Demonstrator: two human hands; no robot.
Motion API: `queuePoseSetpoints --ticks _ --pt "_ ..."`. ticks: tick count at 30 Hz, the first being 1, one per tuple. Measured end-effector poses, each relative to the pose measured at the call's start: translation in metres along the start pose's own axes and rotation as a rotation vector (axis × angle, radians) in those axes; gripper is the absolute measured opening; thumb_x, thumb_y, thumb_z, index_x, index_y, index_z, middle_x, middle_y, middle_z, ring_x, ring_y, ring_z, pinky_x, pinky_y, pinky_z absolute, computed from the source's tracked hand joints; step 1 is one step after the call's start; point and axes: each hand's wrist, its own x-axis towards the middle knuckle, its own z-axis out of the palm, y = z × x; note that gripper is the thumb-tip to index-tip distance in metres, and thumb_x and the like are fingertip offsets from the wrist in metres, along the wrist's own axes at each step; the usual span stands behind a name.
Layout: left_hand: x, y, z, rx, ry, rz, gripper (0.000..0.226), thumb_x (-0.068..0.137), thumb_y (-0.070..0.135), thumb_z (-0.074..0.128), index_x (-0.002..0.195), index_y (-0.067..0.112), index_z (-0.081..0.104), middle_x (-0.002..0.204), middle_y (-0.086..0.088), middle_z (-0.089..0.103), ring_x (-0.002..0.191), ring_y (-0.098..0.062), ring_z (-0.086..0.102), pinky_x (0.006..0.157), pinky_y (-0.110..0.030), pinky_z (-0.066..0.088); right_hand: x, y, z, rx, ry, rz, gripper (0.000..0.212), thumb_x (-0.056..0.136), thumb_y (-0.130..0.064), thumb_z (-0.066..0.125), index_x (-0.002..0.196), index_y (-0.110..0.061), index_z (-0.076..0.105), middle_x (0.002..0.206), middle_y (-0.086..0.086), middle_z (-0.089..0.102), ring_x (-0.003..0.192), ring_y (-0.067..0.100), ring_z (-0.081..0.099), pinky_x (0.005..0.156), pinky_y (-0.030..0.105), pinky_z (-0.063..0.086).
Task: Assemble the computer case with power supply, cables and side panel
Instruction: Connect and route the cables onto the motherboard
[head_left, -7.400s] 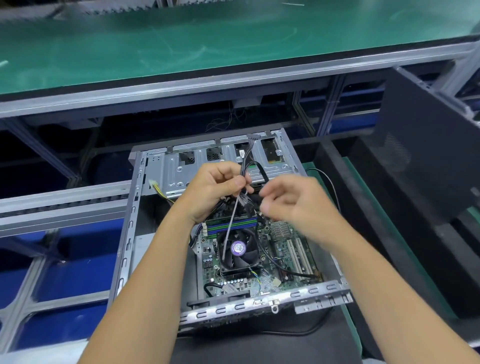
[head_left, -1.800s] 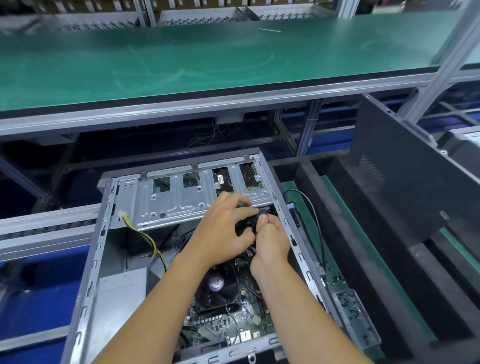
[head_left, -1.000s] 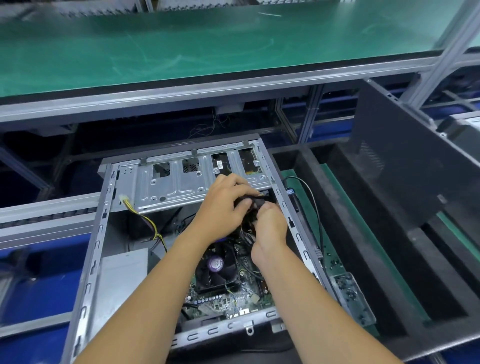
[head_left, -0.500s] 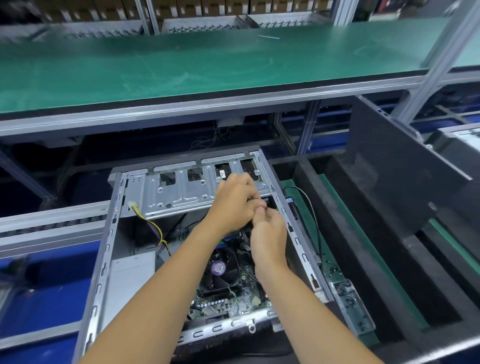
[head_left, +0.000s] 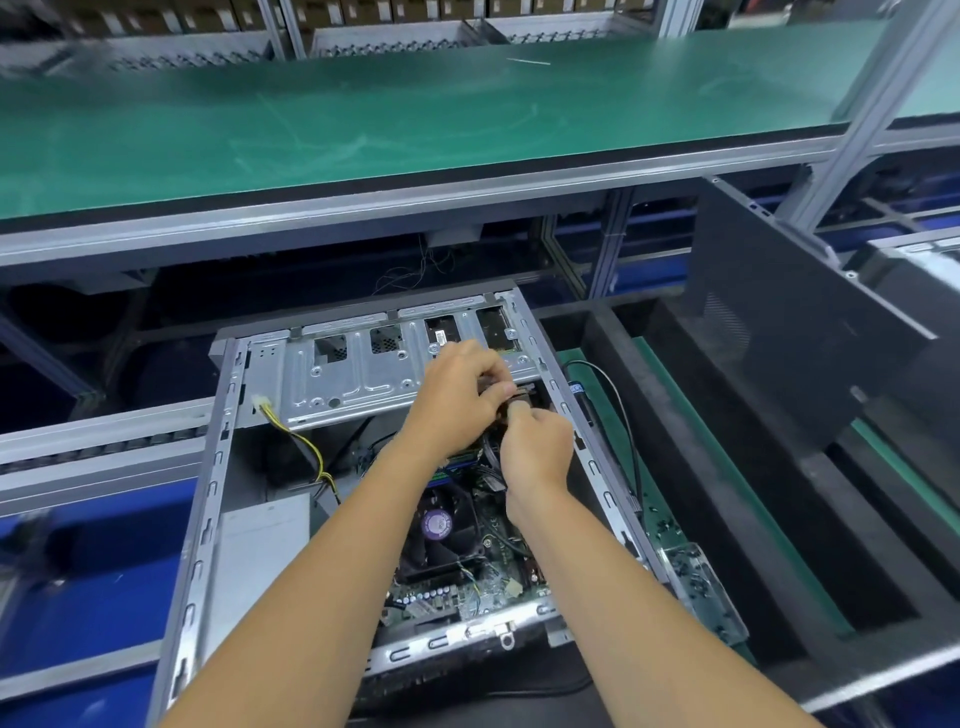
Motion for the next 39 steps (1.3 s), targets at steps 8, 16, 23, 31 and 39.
queuePoseSetpoints --ticks 8,16,23,31,39 --pt "-0.005 -0.014 -0.006 -0.007 0.004 0.04 0.006 0.086 0.022 0.07 0.081 0.026 0.069 0.096 0.008 0.06 0.099 -0.012 0.046 0.087 -0.031 0.038 0.002 0.005 0.008 -0.026 0.101 -0.019 0.047 0.101 -0.018 0.05 0.057 -0.011 0.035 0.054 0.001 0.036 0.051 0.016 0.03 0.047 0.029 0.024" --pt "-0.006 -0.015 -0.003 0.047 0.012 0.085 0.008 0.088 0.025 0.068 0.091 0.026 0.076 0.095 0.013 0.057 0.096 -0.01 0.043 0.085 -0.028 0.036 0.009 0.003 0.012 -0.007 0.109 -0.034 0.05 0.101 -0.02 0.051 0.054 -0.011 0.041 0.05 -0.002 0.039 0.048 0.014 0.034 0.049 0.028 0.028" --pt "-0.001 -0.011 -0.004 -0.01 0.029 0.101 0.011 0.09 0.031 0.064 0.088 0.027 0.074 0.087 0.012 0.056 0.091 -0.012 0.042 0.087 -0.036 0.033 0.002 0.007 0.007 -0.161 0.09 -0.169 0.048 0.105 -0.022 0.043 0.058 -0.014 0.051 0.06 -0.001 0.051 0.057 0.012 0.044 0.05 0.022 0.031" --pt "0.007 0.006 0.004 -0.144 -0.066 -0.046 0.027 0.081 0.046 0.07 0.065 0.025 0.072 0.065 0.01 0.056 0.078 -0.003 0.048 0.086 -0.041 0.041 -0.004 0.003 0.005 0.069 0.091 -0.045 0.054 0.108 -0.042 0.024 0.117 -0.017 0.071 0.109 0.003 0.07 0.103 0.021 0.062 0.089 0.036 0.048" --pt "0.008 0.002 -0.005 -0.145 -0.194 0.01 0.019 0.091 0.012 0.061 0.097 0.024 0.075 0.086 0.015 0.059 0.089 -0.002 0.05 0.088 -0.025 0.036 0.001 0.009 0.004 0.104 0.024 -0.022 0.023 0.104 -0.019 0.047 0.093 -0.01 0.065 0.076 -0.001 0.059 0.067 0.012 0.051 0.06 0.025 0.04"
